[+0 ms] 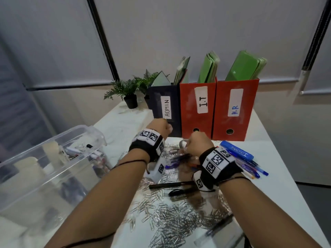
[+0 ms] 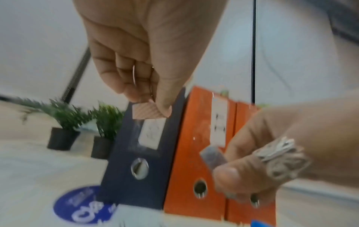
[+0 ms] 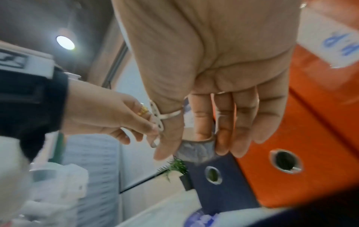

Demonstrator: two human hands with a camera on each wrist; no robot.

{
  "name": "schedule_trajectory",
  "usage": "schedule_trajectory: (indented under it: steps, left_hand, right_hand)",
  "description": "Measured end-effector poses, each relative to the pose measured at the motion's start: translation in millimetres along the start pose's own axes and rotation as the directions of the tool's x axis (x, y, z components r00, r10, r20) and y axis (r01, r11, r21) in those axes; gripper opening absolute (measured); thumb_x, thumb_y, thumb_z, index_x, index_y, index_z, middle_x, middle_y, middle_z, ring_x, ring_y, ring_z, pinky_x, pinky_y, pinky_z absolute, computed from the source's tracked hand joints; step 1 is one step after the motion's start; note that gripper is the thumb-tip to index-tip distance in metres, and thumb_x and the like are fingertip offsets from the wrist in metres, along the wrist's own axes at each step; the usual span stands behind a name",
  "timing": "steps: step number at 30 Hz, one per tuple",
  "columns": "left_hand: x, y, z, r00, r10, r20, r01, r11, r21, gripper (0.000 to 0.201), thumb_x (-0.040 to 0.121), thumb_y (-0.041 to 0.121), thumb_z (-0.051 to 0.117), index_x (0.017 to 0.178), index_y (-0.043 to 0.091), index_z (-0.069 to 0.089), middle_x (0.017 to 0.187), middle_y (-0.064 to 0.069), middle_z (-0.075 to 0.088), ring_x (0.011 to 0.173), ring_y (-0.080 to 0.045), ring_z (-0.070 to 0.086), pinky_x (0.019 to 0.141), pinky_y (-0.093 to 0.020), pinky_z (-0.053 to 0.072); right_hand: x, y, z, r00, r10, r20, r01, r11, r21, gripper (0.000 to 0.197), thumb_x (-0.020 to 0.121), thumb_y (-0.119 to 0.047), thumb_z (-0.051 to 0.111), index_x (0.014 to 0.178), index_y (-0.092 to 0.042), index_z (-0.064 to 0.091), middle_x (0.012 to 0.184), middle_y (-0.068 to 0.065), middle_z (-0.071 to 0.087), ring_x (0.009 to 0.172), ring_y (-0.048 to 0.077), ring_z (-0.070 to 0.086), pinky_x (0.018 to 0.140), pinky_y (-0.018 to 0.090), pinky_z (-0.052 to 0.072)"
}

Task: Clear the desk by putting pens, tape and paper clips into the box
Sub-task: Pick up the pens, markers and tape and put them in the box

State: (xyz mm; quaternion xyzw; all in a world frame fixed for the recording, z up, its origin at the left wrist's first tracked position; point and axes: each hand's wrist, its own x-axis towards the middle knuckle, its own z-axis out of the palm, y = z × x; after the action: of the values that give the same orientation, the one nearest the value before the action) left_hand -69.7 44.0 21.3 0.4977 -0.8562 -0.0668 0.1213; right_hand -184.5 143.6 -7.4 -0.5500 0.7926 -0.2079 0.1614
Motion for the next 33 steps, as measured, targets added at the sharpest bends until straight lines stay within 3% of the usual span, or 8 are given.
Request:
schedule_trajectory:
  steps: [4, 7, 12, 17, 21, 25, 29, 33]
  left_hand:
    - [-51.3, -45.9, -62.6, 0.963, -0.108, -0.247, 0.104, 0.994, -0.028, 0.034, 0.094, 0.031, 0.047, 0.085, 0.004, 0.066, 0.093, -0.015, 0.068, 0.091, -0.031, 0.061, 0.075, -0.027, 0.043]
    - [-99.5, -94.6, -102.7, 0.885, -0.212, -0.414, 0.226, 0.974, -0.014, 0.034, 0.094, 0.029, 0.045, 0.083, 0.003, 0.065, 0.092, -0.014, 0.067, 0.089, -0.032, 0.061, 0.072, -0.028, 0.041]
    - [-171.4, -189.7, -149.1, 0.788, -0.388, -0.478, 0.425, 0.905, -0.034, 0.022, 0.090, 0.019, 0.053, 0.085, 0.004, 0.068, 0.094, -0.019, 0.066, 0.092, -0.035, 0.061, 0.073, -0.030, 0.043]
    - [-212.2, -262.1, -156.4, 0.755, -0.497, -0.428, 0.547, 0.837, -0.006, 0.044, 0.090, 0.019, 0.053, 0.049, 0.014, 0.037, 0.068, -0.013, 0.056, 0.076, -0.029, 0.058, 0.069, -0.032, 0.043]
    - [-218.5, -297.3, -141.7, 0.798, -0.495, -0.344, 0.533, 0.846, 0.017, 0.032, 0.089, 0.025, 0.055, 0.060, 0.011, 0.051, 0.070, -0.013, 0.060, 0.074, -0.029, 0.059, 0.067, -0.027, 0.043]
    - [-216.8, -311.6, -128.7, 0.843, -0.454, -0.289, 0.496, 0.863, 0.092, 0.022, 0.090, 0.024, 0.055, 0.095, 0.010, 0.073, 0.095, -0.012, 0.069, 0.091, -0.029, 0.063, 0.080, -0.029, 0.045]
    - [-216.4, -310.0, -124.0, 0.783, -0.542, -0.306, 0.598, 0.791, 0.130, 0.043, 0.096, 0.019, 0.040, 0.138, 0.028, 0.045, 0.124, -0.010, 0.059, 0.116, -0.030, 0.053, 0.098, -0.039, 0.038]
    - [-222.0, -313.8, -117.9, 0.740, -0.585, -0.331, 0.588, 0.802, -0.104, 0.073, 0.092, 0.002, 0.040, 0.150, 0.029, 0.007, 0.135, -0.015, 0.048, 0.121, -0.034, 0.047, 0.100, -0.048, 0.037]
  right_hand:
    - [-4.8, -63.0, -11.4, 0.982, -0.186, -0.018, 0.187, 0.979, 0.086, 0.043, 0.078, -0.038, 0.072, 0.077, 0.004, 0.068, 0.068, 0.008, 0.057, 0.077, 0.023, 0.061, 0.065, 0.028, 0.044]
    - [-22.3, -130.7, -1.3, 0.936, -0.352, -0.016, 0.351, 0.926, 0.140, 0.035, 0.085, -0.034, 0.066, 0.065, -0.005, 0.063, 0.065, 0.006, 0.052, 0.079, 0.022, 0.057, 0.068, 0.024, 0.038]
    - [-54.7, -234.1, 40.9, 0.849, -0.527, -0.047, 0.519, 0.813, 0.262, 0.030, 0.084, -0.029, 0.068, 0.090, 0.000, 0.072, 0.090, 0.014, 0.067, 0.098, 0.025, 0.063, 0.081, 0.025, 0.045]
    - [-68.6, -295.3, 81.8, 0.817, -0.576, 0.036, 0.536, 0.780, 0.324, 0.023, 0.082, -0.026, 0.068, 0.067, -0.009, 0.066, 0.090, 0.016, 0.068, 0.100, 0.028, 0.063, 0.085, 0.027, 0.046]
    - [-68.4, -327.8, 103.0, 0.798, -0.602, 0.033, 0.560, 0.760, 0.331, 0.027, 0.084, -0.023, 0.066, 0.091, 0.002, 0.072, 0.081, 0.012, 0.060, 0.104, 0.030, 0.059, 0.088, 0.028, 0.043]
    - [-60.4, -351.0, 121.9, 0.814, -0.580, 0.024, 0.531, 0.762, 0.371, 0.019, 0.077, -0.025, 0.075, 0.070, -0.016, 0.061, 0.080, 0.006, 0.063, 0.079, 0.019, 0.057, 0.067, 0.023, 0.042]
    - [-56.2, -361.8, 140.2, 0.850, -0.526, 0.028, 0.475, 0.789, 0.390, 0.035, 0.077, -0.022, 0.076, 0.057, -0.021, 0.048, 0.063, -0.004, 0.053, 0.059, 0.008, 0.049, 0.054, 0.019, 0.037]
    - [-60.0, -365.5, 154.3, 0.804, -0.588, 0.087, 0.550, 0.791, 0.269, 0.012, 0.087, -0.014, 0.062, 0.095, -0.012, 0.070, 0.106, 0.014, 0.068, 0.104, 0.025, 0.062, 0.088, 0.028, 0.046]
